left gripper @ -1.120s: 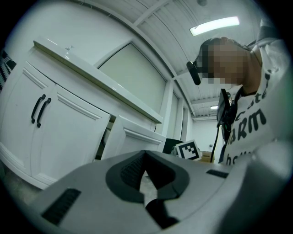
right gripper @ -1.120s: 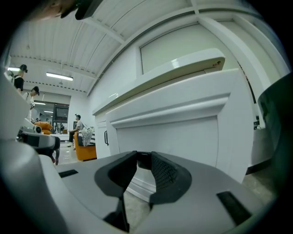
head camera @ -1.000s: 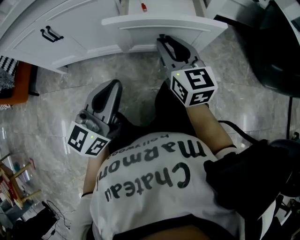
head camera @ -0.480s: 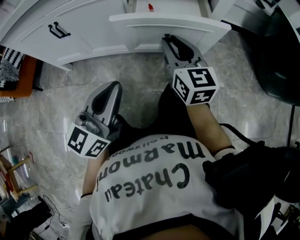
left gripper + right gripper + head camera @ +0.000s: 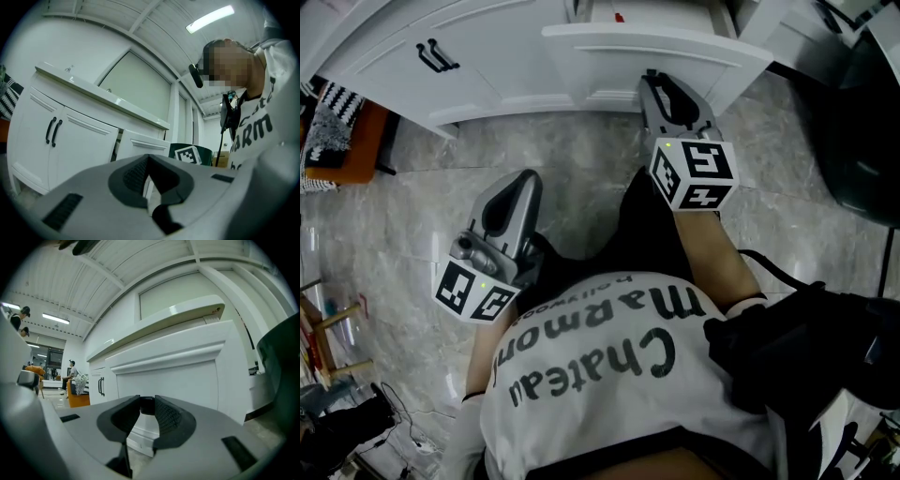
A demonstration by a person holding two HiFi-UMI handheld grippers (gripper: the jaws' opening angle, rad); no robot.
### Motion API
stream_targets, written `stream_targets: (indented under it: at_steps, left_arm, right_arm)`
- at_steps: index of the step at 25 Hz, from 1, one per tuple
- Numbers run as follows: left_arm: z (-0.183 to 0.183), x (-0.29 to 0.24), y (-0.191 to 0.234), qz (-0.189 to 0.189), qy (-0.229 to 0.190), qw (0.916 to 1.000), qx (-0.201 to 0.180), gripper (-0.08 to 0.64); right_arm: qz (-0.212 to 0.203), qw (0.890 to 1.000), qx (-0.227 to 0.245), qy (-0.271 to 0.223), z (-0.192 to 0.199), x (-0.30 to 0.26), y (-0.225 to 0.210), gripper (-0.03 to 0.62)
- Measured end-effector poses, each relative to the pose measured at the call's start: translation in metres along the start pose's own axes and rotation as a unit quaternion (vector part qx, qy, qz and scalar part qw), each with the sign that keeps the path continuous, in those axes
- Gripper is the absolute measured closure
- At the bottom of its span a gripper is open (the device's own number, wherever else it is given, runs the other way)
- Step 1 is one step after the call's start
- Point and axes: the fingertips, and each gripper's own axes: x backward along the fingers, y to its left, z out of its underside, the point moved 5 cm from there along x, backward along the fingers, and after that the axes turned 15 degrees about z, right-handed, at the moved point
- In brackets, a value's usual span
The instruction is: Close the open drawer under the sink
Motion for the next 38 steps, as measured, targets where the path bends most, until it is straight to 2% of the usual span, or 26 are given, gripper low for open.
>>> stream_targets:
  at_steps: [6, 20, 28, 38]
  left_arm:
    - [0.002, 0.002, 0.005, -0.009, -0.004, 0.9998, 0.019, 0.552]
    - [0.002, 0.003, 0.014, -0.009, 0.0, 0.9995, 0.031, 0.552]
    - [-0.002, 0.003, 0.014, -0.008, 0.0, 0.9996, 0.028, 0.552]
    - [0.0, 0.014, 0.011, -0.032, -0.008, 0.9991, 0.026, 0.552]
  right_arm:
    - [0.005, 1.0, 0.0, 0.013, -0.002, -0.016, -0.002, 0.488]
    - [0.015, 1.0, 0.005, 0.018, -0.006, -0.038, -0.003, 0.482]
    - [0.025, 0.999, 0.006, 0.025, -0.008, -0.046, -0.005, 0.48]
    - [0.024, 0.999, -0.006, 0.029, -0.007, -0.057, -0.008, 0.477]
